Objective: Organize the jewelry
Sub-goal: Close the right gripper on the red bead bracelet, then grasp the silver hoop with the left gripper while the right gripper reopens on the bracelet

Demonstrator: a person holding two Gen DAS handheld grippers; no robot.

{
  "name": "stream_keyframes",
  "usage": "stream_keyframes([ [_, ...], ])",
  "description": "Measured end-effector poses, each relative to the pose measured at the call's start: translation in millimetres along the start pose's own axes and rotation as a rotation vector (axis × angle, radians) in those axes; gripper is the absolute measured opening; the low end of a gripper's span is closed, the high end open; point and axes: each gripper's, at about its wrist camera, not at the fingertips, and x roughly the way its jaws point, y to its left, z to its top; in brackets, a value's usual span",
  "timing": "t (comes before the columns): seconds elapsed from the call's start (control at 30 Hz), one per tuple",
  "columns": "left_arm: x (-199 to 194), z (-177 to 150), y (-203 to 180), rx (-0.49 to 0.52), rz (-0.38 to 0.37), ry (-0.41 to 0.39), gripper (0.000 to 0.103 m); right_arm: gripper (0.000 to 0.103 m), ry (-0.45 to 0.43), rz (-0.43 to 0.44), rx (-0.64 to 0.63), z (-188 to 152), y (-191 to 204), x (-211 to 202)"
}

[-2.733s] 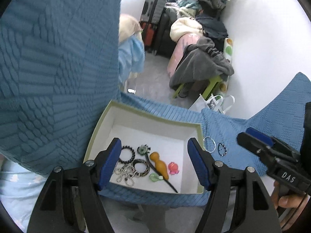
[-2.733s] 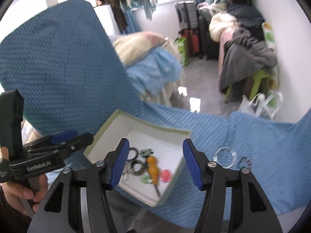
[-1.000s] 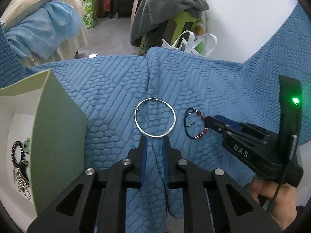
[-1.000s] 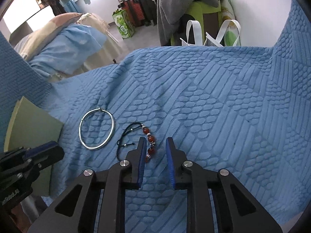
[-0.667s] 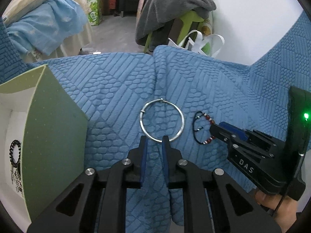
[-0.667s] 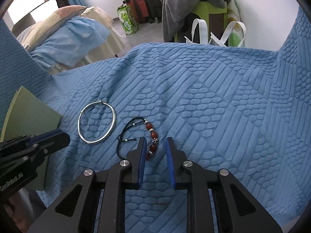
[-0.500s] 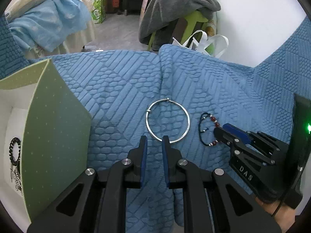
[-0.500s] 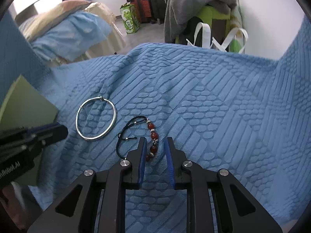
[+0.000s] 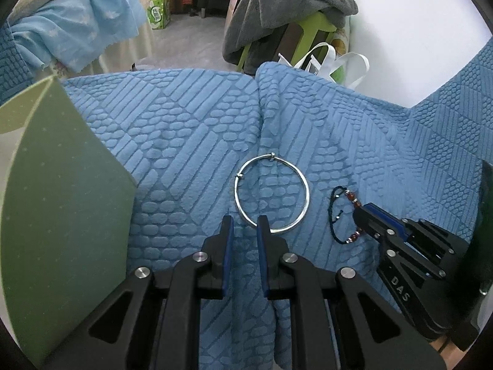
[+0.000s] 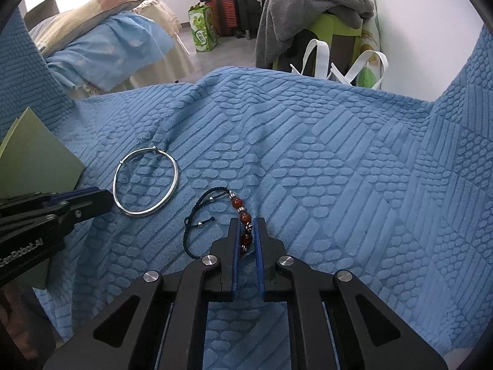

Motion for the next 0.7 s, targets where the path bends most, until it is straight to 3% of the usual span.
stream_keyframes([
  [0.2,6,7,1,-0.026,0.000,-0.016,0.016,0.007,-0.008,0.002,0.005,1,-1,-4],
  [0.33,11,11,1,-0.032,0.002,-0.033,0.026,0.007,-0.022,0.011,0.007,2,-1,-9],
  [0.43,13,15,-1,-0.027,0.012,-0.044,0.027,0.007,-0.023,0.014,0.007,1,-3,-10],
  [0.7,21,18,-16,0.069,0.085,-0.092,0.026,0.007,-0.034,0.040,0.044,1,-12,-15],
])
